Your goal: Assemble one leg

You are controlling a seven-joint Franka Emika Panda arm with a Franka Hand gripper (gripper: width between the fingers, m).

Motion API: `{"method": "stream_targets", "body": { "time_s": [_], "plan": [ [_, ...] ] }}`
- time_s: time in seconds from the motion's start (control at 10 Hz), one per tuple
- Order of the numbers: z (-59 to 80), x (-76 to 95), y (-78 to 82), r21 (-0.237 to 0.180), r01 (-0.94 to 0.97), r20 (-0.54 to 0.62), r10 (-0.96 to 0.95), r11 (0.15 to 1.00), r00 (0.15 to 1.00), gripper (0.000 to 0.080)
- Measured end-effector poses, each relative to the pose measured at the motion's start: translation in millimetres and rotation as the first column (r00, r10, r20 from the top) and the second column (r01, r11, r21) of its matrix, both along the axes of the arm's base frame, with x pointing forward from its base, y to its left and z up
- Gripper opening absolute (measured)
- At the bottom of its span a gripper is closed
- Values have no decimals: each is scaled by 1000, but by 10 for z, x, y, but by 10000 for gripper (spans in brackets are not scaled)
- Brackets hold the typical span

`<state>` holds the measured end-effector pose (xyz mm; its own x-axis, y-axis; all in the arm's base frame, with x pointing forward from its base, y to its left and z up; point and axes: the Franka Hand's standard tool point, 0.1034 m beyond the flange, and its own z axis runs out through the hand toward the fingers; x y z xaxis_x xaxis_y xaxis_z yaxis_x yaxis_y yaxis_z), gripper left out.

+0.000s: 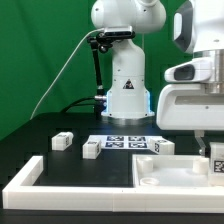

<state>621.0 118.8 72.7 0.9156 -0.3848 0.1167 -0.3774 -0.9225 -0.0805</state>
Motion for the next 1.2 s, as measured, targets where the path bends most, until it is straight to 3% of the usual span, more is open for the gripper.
{"method": "stream_targets", "body": {
  "time_s": [0.4,0.6,0.7,1.2],
  "plan": [
    [-6,-20,5,69,478,-25,-478,875,878,290],
    [-11,-21,11,98,674,-61,-672,732,738,291],
    [-5,-25,10,113,779,-97,-773,617,627,291],
    [-14,-32,36,122,953,-175,-939,276,295,291]
  ]
}}
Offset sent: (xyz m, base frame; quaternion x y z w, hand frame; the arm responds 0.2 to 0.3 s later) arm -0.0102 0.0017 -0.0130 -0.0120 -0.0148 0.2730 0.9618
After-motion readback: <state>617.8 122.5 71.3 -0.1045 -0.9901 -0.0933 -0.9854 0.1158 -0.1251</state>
